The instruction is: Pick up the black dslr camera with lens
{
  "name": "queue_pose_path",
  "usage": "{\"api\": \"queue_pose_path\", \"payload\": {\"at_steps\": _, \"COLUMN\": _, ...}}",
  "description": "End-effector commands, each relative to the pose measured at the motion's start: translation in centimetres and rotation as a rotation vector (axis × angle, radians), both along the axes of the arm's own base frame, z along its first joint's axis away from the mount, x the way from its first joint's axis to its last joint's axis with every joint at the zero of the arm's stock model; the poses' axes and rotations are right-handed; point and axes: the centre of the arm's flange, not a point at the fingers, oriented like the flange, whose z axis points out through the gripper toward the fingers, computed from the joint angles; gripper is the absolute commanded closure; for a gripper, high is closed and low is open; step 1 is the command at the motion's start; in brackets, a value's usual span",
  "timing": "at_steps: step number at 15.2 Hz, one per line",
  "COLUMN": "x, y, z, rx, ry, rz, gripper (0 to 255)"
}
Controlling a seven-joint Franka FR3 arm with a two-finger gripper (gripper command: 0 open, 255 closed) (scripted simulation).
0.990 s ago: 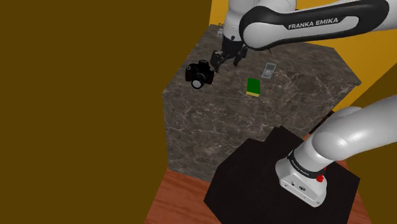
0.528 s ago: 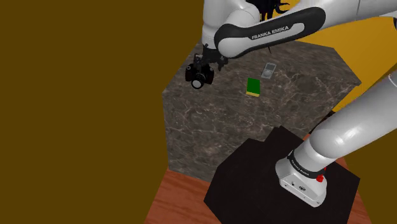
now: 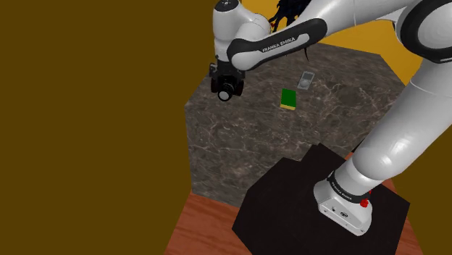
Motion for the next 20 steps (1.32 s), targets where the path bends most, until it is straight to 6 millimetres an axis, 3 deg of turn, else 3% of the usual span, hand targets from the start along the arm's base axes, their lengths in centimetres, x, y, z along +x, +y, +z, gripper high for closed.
{"api": "queue_pose_path", "payload": {"at_steps": 1, "x": 0.2, "y": 0.0, "z": -1.1, "rx": 0.000, "ry": -0.002, "rz": -0.007, "gripper": 0}}
{"api": "queue_pose_path", "payload": {"at_steps": 5, "x": 0.2, "y": 0.0, "z": -3.5, "rx": 0.000, "ry": -0.002, "rz": -0.007, "gripper": 0}}
{"api": "queue_pose_path", "payload": {"at_steps": 7, "x": 0.2, "y": 0.0, "z": -3.5, "rx": 0.000, "ry": -0.002, "rz": -0.007, "gripper": 0}}
{"api": "queue_pose_path", "payload": {"at_steps": 8, "x": 0.2, "y": 0.1, "z": -3.5, "rx": 0.000, "ry": -0.002, "rz": -0.007, "gripper": 255}}
{"api": "queue_pose_path", "payload": {"at_steps": 17, "x": 0.2, "y": 0.0, "z": -3.5, "rx": 0.000, "ry": -0.002, "rz": -0.007, "gripper": 255}}
{"api": "queue_pose_path", "payload": {"at_steps": 20, "x": 0.2, "y": 0.0, "z": -2.0, "rx": 0.000, "ry": -0.002, "rz": -0.007, "gripper": 255}}
